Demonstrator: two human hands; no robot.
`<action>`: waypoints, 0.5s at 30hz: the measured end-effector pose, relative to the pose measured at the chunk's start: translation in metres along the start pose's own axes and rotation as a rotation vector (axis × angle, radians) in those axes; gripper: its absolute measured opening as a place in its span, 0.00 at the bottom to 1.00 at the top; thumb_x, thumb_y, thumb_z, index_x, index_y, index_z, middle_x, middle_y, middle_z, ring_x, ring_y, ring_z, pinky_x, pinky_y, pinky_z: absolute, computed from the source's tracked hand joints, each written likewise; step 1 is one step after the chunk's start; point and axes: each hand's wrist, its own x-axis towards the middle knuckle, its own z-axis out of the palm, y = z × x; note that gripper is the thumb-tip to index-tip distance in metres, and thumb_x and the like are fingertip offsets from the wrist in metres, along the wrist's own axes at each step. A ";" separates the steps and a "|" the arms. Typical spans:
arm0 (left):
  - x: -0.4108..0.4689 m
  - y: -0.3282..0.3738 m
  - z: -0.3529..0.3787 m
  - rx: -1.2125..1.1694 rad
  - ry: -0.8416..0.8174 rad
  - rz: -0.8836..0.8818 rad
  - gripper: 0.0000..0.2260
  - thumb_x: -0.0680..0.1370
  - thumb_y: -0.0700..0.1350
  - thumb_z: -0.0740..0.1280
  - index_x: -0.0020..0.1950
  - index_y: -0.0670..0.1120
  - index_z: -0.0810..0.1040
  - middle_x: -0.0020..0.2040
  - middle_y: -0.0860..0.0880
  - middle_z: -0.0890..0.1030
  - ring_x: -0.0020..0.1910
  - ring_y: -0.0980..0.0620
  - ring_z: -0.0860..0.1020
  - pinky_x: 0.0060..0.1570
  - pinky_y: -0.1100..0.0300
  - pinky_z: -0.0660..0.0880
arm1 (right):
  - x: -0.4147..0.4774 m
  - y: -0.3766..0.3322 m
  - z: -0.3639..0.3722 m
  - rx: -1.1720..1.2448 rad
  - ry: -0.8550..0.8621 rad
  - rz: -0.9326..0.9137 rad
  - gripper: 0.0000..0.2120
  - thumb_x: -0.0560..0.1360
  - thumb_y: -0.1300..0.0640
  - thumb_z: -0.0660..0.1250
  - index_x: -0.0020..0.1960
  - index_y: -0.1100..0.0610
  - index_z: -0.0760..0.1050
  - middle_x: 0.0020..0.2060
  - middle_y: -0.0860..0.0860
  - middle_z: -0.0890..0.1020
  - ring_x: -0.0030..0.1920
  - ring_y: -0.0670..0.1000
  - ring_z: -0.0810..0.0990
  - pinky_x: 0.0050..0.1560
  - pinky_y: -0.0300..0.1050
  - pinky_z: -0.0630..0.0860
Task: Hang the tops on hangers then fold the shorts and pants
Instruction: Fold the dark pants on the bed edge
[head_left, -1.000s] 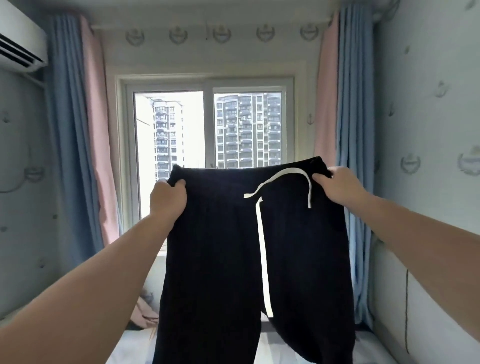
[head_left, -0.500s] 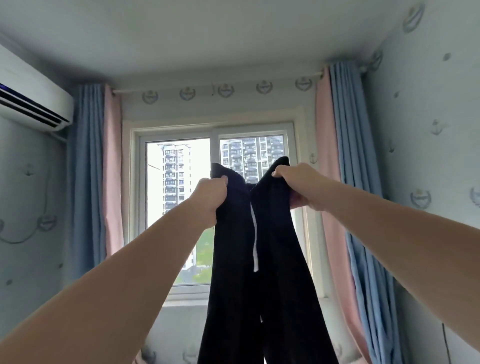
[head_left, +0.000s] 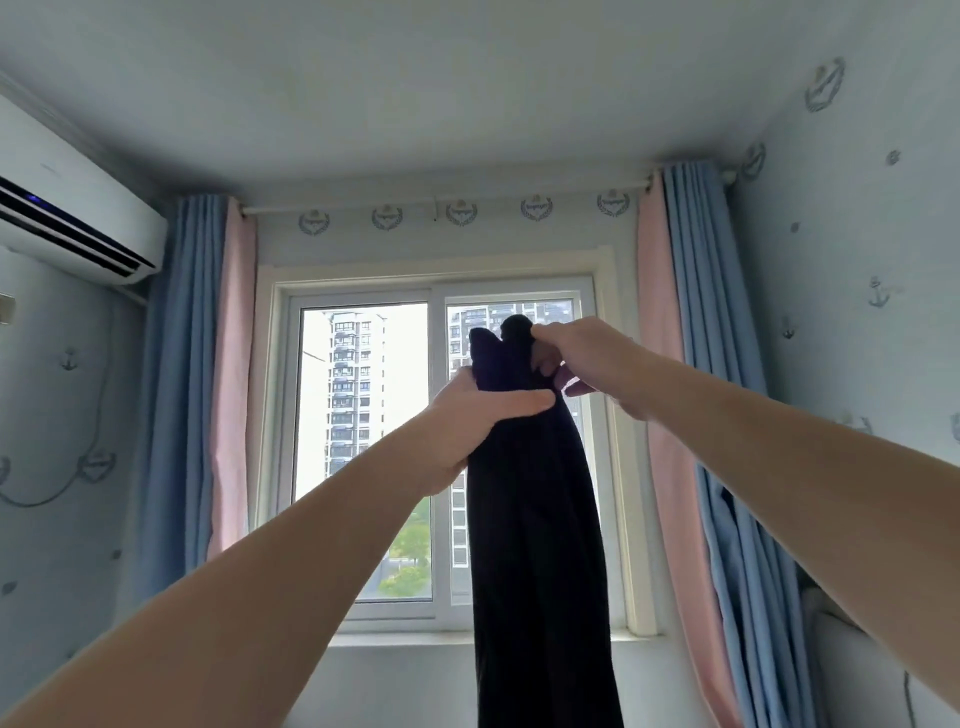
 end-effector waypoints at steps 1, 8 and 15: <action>-0.001 -0.001 0.001 0.013 -0.002 0.007 0.16 0.76 0.38 0.72 0.63 0.43 0.79 0.58 0.41 0.83 0.57 0.42 0.83 0.60 0.45 0.78 | 0.000 -0.001 0.001 -0.041 0.007 -0.023 0.20 0.82 0.50 0.58 0.40 0.58 0.82 0.42 0.52 0.81 0.41 0.51 0.76 0.46 0.44 0.73; 0.003 -0.009 -0.013 -0.091 0.266 -0.132 0.17 0.73 0.30 0.60 0.61 0.37 0.76 0.52 0.36 0.81 0.48 0.38 0.81 0.56 0.40 0.78 | 0.002 0.016 -0.007 -0.028 0.026 -0.012 0.17 0.82 0.45 0.59 0.55 0.53 0.83 0.57 0.46 0.82 0.60 0.51 0.77 0.61 0.50 0.72; -0.003 0.005 -0.074 -0.264 0.283 -0.047 0.19 0.75 0.28 0.58 0.62 0.38 0.77 0.57 0.37 0.83 0.55 0.37 0.82 0.59 0.39 0.78 | -0.009 0.065 0.012 0.380 -0.239 0.374 0.43 0.66 0.26 0.70 0.75 0.39 0.62 0.73 0.54 0.71 0.68 0.56 0.73 0.62 0.61 0.75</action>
